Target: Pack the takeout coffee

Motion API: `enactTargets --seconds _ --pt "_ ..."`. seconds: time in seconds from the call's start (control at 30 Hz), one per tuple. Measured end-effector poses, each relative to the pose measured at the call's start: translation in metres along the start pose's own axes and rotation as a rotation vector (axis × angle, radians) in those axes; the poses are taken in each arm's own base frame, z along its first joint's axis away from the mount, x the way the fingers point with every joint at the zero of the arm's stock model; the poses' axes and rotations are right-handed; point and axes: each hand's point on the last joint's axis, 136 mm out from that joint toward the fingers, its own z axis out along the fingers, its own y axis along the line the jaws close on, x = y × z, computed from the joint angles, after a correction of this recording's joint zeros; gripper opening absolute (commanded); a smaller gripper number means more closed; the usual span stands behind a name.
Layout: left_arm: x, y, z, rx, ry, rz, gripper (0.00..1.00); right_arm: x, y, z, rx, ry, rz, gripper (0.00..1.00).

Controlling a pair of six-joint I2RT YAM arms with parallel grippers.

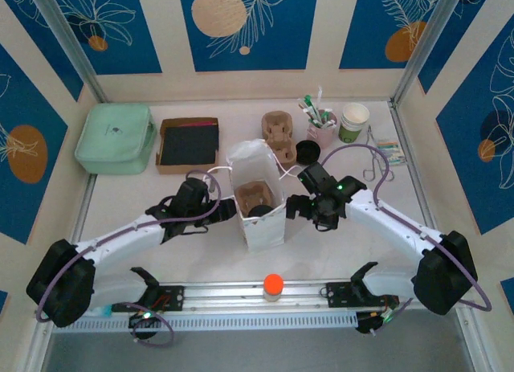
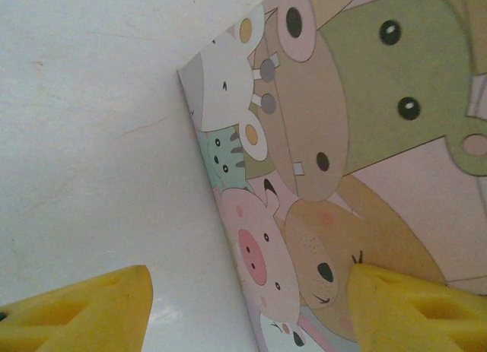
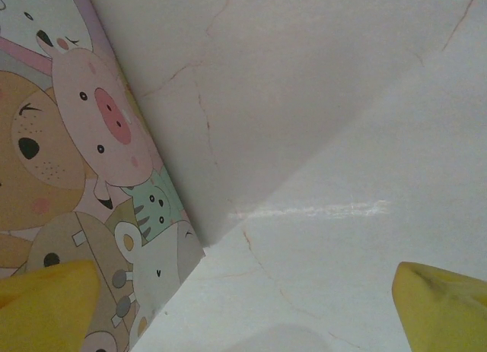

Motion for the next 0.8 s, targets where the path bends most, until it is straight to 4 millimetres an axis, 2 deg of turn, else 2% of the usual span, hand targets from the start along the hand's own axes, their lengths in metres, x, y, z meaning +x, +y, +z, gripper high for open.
enactTargets --seconds 0.57,0.8 --pt "-0.022 -0.013 0.007 -0.014 -0.031 0.038 0.68 -0.006 0.002 0.007 0.010 0.003 0.016 0.99" --pt "-0.026 -0.004 0.013 -0.040 -0.023 0.036 0.68 -0.017 0.005 0.002 0.003 -0.023 0.027 0.99"
